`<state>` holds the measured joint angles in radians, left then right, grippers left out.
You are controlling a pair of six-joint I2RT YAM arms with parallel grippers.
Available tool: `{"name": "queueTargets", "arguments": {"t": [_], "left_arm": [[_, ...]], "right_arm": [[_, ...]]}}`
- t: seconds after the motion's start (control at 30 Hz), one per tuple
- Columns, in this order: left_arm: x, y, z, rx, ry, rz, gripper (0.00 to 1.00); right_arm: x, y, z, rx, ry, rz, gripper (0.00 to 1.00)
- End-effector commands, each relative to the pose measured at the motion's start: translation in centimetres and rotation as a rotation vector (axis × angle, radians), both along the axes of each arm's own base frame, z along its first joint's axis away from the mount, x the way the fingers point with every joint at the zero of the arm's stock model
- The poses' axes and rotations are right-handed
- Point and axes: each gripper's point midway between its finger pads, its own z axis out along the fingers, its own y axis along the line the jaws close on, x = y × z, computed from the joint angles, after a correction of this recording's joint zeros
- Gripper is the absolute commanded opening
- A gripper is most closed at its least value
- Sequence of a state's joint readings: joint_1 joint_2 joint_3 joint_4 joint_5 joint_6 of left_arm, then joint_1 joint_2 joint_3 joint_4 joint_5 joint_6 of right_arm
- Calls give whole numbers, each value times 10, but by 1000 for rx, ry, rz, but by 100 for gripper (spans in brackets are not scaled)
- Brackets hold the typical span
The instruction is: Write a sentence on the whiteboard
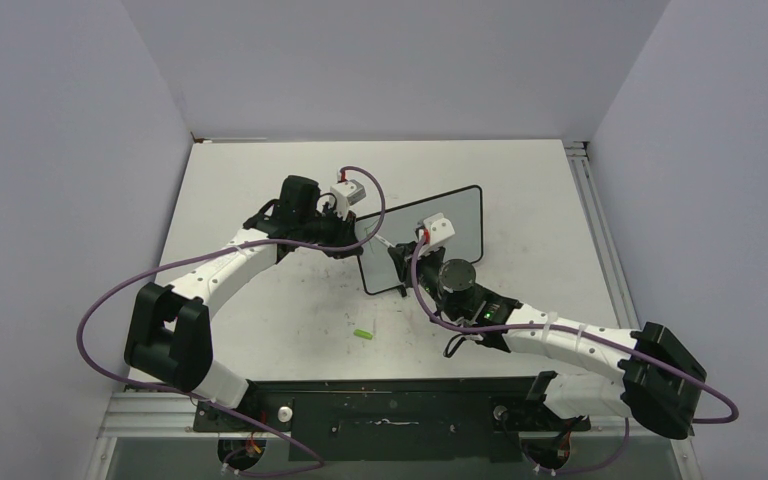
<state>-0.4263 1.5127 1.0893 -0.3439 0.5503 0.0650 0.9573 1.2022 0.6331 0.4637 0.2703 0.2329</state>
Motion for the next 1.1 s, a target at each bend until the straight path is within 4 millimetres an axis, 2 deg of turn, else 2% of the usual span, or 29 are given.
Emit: {"name": "queueTargets", "arguments": {"t": [0.0,0.43,0.7,0.87,1.07], "left_arm": [[5,7,11,41,-65,7,0],[6,8,12,44,-68,7,0],[6,9,10,50,-66,11,0],[6,9,10,51,-65,10,0],[6,9,11,50,-66,8,0]], "right_arm": [[10,-10,25,56,-47,-78,5],[10,-10,24,54,-44,-81,5],[-7,1,47,61,-79,9,5],[-14,-5,58,72,-82,14,5],[-13,-16,50,65,-66,14,5]]}}
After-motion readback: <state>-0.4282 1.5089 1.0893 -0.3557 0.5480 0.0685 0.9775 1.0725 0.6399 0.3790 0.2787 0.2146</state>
